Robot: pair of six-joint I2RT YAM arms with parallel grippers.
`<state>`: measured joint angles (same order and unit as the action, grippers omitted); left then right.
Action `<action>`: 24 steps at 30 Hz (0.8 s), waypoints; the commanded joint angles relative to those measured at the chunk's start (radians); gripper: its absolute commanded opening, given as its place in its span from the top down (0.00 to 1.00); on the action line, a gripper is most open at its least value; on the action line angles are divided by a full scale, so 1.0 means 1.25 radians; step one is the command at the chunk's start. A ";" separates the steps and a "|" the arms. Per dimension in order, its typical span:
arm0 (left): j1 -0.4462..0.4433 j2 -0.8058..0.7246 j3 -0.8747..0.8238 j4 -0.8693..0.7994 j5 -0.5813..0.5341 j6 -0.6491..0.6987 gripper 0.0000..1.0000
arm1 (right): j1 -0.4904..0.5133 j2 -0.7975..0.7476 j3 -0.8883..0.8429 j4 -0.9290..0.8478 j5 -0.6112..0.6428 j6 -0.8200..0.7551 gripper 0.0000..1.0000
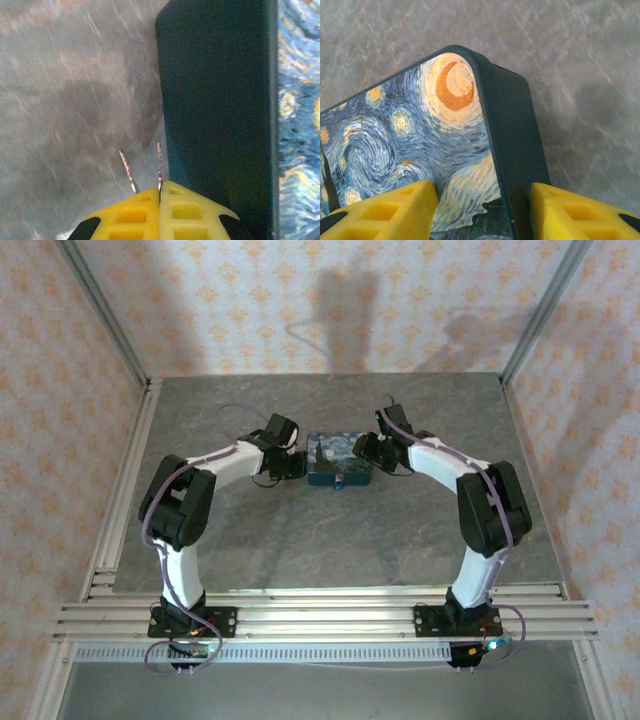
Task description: Unlock the padlock with the key
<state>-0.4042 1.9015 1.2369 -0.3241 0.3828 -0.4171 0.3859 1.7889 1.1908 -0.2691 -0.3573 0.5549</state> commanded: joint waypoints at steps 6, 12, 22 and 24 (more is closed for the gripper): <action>-0.016 -0.104 -0.071 0.054 0.001 0.037 1.00 | 0.044 -0.117 -0.094 -0.112 0.100 0.057 0.35; 0.012 -0.138 -0.084 0.023 0.000 0.043 1.00 | 0.052 -0.252 -0.116 -0.139 0.233 0.046 0.33; 0.095 -0.284 -0.196 0.019 0.004 0.055 1.00 | 0.340 -0.297 -0.205 -0.115 0.484 0.125 0.38; 0.098 -0.314 -0.214 0.007 0.002 0.066 1.00 | 0.397 -0.247 -0.183 -0.105 0.512 0.140 0.40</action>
<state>-0.2848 1.5620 0.9932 -0.2924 0.3874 -0.3733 0.8124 1.4170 0.9516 -0.4023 0.1497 0.6765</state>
